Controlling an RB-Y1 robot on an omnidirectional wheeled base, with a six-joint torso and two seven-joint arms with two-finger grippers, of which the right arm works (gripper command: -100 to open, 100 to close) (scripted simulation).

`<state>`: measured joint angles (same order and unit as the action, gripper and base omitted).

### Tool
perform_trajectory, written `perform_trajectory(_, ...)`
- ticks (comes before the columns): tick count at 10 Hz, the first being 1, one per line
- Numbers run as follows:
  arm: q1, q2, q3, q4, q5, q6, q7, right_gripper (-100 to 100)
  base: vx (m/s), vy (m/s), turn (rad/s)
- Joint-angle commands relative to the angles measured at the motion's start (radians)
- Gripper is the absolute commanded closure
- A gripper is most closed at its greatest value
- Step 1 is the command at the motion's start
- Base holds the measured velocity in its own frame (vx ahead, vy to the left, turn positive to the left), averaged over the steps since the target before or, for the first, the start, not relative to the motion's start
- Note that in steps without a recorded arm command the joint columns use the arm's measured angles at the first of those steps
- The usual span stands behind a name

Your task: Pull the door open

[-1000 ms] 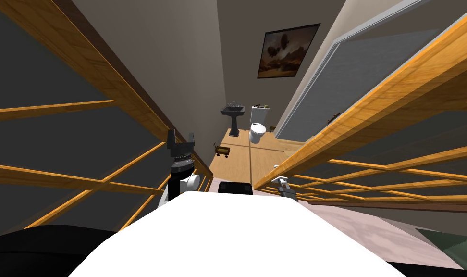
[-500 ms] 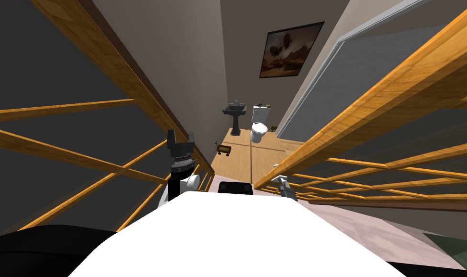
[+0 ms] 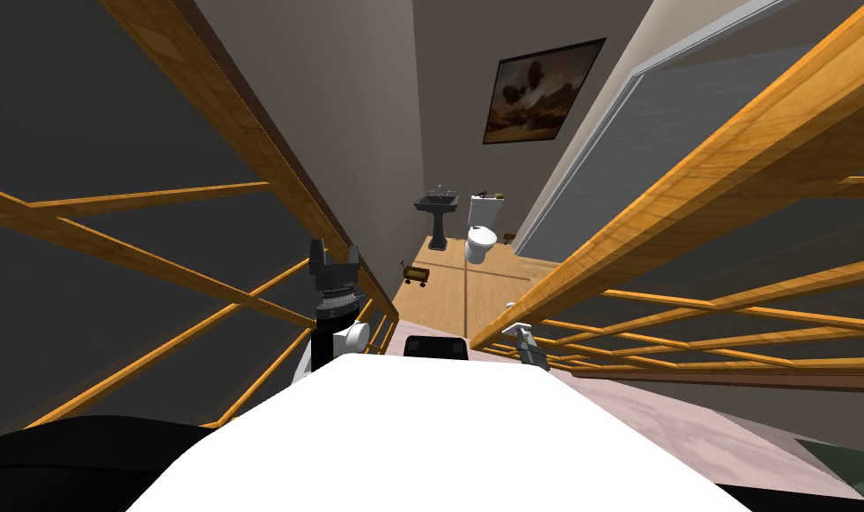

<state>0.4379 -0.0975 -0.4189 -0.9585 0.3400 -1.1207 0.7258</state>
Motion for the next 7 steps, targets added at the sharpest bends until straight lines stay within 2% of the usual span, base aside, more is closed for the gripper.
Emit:
perform_trajectory(1, -0.002, -0.001, 0.022, -0.015, -0.035, -0.001, -0.05, 100, -0.081, -0.011, 0.097)
perform_trajectory(2, -0.002, -0.001, 0.022, -0.015, -0.035, -0.001, -0.061, 100, -0.054, -0.012, 0.045)
perform_trajectory(4, -0.005, -0.006, 0.049, -0.02, -0.084, 0.002, -0.124, 100, -0.067, -0.015, 0.073)
perform_trajectory(5, -0.005, -0.006, 0.049, -0.02, -0.084, 0.002, -0.138, 100, -0.067, -0.013, 0.04)
perform_trajectory(7, -0.009, -0.012, 0.079, -0.026, -0.141, 0.007, -0.2, 100, -0.072, -0.014, 0.084)
